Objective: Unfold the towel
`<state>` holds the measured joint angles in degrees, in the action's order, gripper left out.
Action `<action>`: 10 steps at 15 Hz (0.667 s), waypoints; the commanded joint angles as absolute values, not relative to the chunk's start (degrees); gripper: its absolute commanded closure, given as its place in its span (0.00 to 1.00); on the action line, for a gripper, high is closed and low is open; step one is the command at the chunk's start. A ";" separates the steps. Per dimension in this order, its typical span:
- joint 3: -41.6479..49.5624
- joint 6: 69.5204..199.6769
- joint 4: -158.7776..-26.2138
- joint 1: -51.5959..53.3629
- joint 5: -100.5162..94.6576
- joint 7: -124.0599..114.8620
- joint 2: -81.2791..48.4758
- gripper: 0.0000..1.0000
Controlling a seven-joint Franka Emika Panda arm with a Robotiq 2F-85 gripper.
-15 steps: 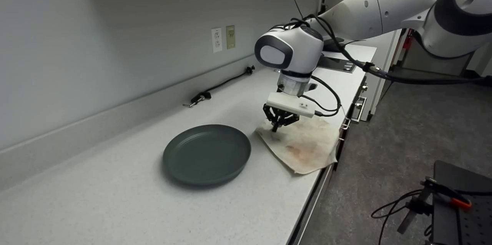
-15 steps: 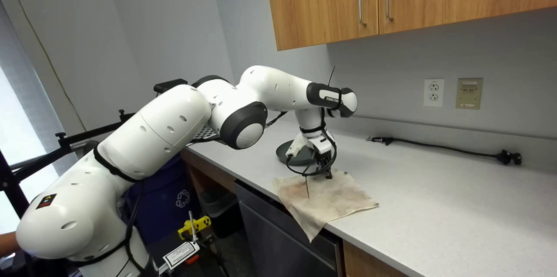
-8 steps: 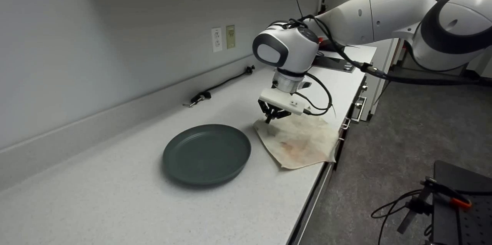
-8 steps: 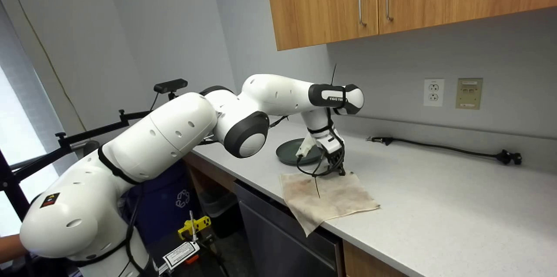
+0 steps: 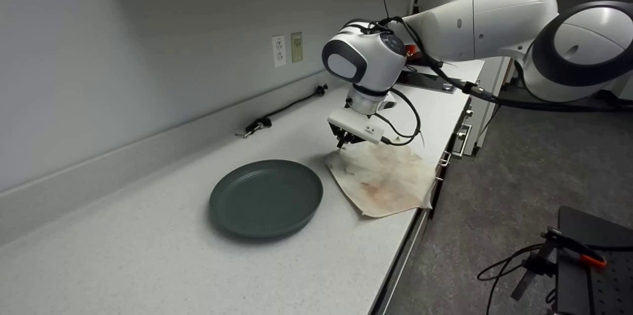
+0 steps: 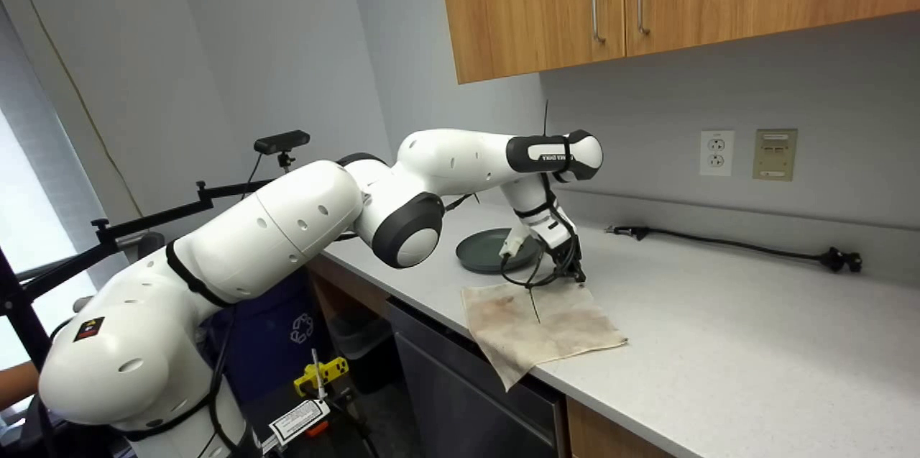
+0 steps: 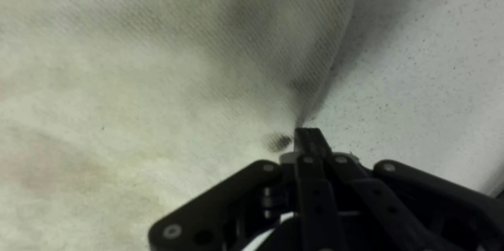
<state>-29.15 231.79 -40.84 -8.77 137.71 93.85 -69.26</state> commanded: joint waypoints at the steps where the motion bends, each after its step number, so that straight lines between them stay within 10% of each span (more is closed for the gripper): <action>1: -29.28 235.33 -38.47 -8.17 137.66 93.94 -68.82 1.00; 10: -33.79 243.78 -41.06 -9.46 141.69 94.88 -66.76 1.00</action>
